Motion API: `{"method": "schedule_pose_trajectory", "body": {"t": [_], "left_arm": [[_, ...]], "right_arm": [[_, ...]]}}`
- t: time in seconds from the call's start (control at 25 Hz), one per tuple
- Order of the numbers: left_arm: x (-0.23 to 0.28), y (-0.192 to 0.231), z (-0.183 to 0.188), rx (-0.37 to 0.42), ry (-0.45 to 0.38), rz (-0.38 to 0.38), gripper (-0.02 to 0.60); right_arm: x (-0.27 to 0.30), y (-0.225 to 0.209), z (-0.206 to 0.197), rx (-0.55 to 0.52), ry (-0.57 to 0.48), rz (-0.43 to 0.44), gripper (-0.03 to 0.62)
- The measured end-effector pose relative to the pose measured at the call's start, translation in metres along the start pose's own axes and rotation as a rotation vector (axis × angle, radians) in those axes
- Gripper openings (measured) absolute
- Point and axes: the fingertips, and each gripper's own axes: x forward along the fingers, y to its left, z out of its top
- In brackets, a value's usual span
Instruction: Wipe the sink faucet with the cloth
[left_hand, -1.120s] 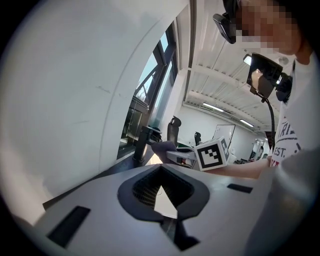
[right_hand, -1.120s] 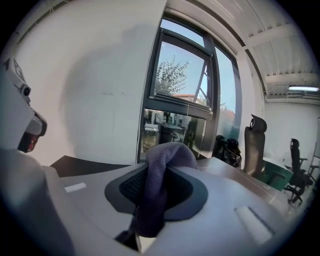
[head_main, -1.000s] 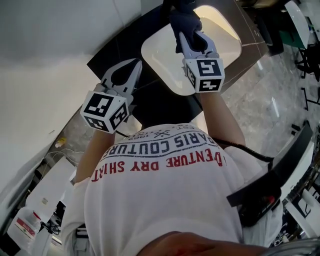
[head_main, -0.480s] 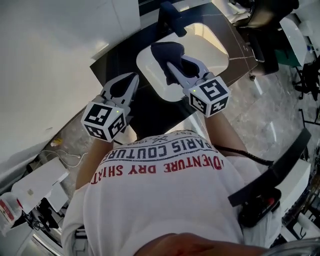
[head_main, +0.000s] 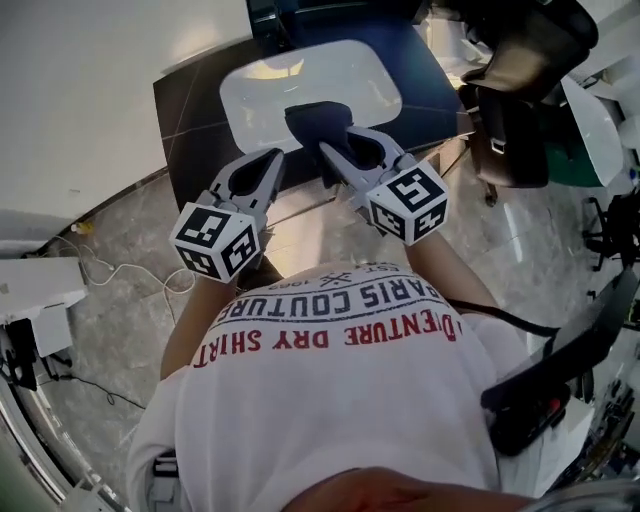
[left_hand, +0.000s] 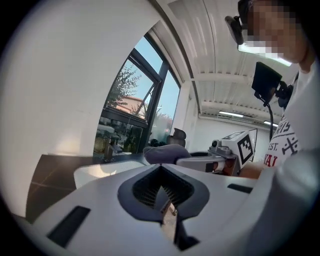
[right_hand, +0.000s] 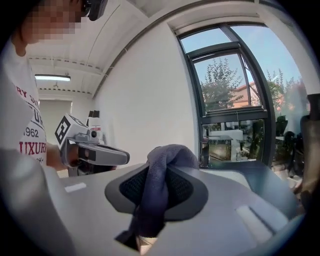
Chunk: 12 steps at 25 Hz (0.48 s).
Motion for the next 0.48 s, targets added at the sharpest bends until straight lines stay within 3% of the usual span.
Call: {"method": "schedule_pose_trajectory", "body": {"t": [0.24,0.48], "left_arm": [[-0.02,-0.132,-0.02,-0.034,0.016,0.068,0.001],[-0.059,-0.208,-0.02,-0.036,0.016,0.081,0.002]], "right_arm": [[-0.126,0.027,-0.013,0.027,0.009,0.078,0.069],[-0.198,0.074,-0.008,0.012,-0.002,0.122,0.069]]}}
